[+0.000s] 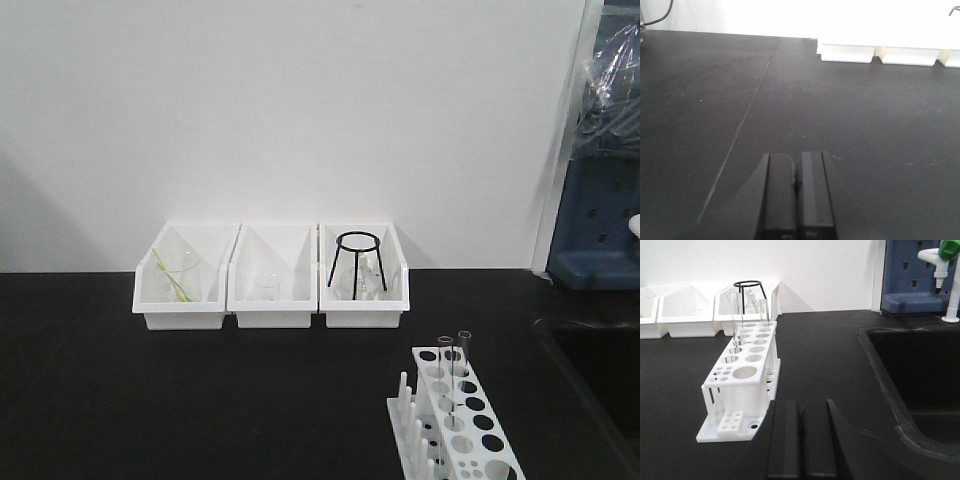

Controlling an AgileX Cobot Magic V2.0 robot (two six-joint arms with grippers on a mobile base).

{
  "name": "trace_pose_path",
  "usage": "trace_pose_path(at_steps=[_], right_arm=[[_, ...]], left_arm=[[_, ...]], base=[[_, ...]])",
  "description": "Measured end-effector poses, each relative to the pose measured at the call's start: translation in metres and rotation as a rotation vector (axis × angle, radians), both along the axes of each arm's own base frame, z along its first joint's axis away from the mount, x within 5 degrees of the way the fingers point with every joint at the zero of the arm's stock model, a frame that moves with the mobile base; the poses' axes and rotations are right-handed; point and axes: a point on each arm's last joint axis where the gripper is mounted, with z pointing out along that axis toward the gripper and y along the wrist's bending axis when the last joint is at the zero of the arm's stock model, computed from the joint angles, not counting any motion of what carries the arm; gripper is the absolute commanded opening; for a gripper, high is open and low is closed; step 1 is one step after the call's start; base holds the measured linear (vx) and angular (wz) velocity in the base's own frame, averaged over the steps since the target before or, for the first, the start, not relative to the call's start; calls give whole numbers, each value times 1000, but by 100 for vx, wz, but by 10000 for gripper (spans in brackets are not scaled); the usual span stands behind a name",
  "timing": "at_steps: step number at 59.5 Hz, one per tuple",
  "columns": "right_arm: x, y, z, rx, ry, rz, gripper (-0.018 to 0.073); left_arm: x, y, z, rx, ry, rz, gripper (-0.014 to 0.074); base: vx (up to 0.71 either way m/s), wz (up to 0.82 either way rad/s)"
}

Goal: Flip and reinsert test tube from rack
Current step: 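Move the right gripper down toward the clear test tubes in the rack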

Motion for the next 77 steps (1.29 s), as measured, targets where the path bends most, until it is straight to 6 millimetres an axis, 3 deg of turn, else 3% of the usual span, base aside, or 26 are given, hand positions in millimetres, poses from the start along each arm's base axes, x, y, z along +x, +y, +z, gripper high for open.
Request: trace_pose_path(at_steps=[19, 42, 48, 62, 69, 77], right_arm=[[0, 0, 1, 2, -11, 1, -8], [0, 2, 27, 127, -280, 25, -8], [-2, 2, 36, 122, -253, 22, -8], [4, 0, 89, -41, -198, 4, -5], [17, 1, 97, -61, -136, 5, 6], [36, 3, 91, -72, -38, 10, 46]], left_arm=[[0, 0, 0, 0, 0, 0, -6], [0, 0, 0, 0, 0, 0, -6], [0, 0, 0, 0, 0, 0, -6], [0, 0, 0, 0, 0, 0, -6], [0, 0, 0, 0, 0, 0, -6], [0, 0, 0, 0, 0, 0, -6]], base=[[0, 0], [0, 0], [0, 0], [0, 0], [0, 0], [0, 0]])
